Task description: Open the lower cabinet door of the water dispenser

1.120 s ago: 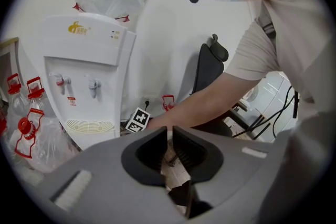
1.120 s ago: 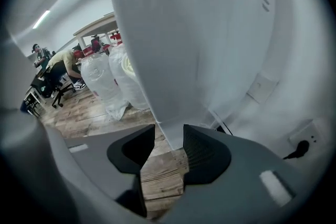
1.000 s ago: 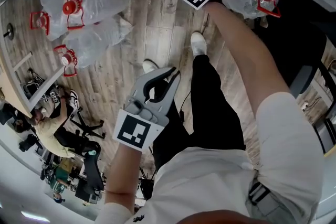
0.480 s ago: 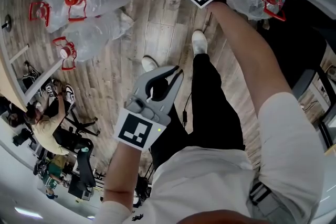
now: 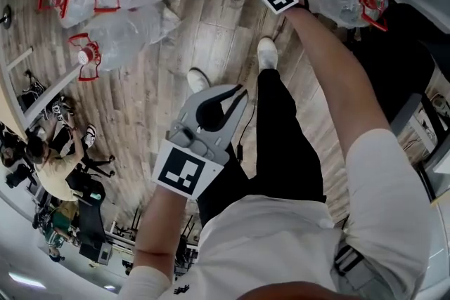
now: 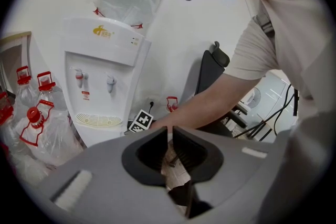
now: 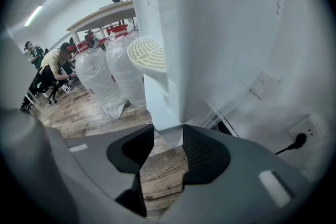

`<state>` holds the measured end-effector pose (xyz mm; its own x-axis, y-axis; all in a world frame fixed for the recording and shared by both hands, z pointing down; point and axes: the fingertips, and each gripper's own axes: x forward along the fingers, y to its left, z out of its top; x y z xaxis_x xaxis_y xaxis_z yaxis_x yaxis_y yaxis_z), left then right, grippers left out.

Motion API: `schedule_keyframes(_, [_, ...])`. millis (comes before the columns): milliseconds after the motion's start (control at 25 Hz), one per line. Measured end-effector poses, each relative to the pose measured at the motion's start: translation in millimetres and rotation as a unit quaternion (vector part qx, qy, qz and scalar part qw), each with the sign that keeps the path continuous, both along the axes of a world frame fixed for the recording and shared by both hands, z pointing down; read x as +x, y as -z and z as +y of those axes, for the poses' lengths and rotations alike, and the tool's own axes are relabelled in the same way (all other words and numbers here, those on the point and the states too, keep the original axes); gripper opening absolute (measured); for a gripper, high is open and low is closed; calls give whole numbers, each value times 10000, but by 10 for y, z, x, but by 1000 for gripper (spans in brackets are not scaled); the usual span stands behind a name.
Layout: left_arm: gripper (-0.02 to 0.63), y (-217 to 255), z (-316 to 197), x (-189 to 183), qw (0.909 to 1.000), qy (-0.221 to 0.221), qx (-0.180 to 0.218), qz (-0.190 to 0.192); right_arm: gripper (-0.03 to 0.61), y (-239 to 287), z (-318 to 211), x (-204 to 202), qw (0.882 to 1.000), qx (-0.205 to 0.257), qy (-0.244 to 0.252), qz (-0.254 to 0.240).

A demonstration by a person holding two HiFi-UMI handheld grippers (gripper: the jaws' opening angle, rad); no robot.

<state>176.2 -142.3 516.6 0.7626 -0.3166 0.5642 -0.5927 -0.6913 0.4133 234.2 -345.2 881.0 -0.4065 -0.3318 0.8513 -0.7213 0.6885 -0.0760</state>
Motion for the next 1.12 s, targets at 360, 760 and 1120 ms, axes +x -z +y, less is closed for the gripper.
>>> schedule_keyframes(360, [60,-18,150,-304,9999,67,140,-23,153,19,232,-176,9998,-60,-152,111])
schedule_keyframes(760, [60,47,322,-772,9997,151,208,38,152,16,599,-471,9988,-230,-395,175])
schedule_keyframes(1120, [60,98,435,-1270,9994,270,198,100,152,39,850,-765,9974,-373,-505,342])
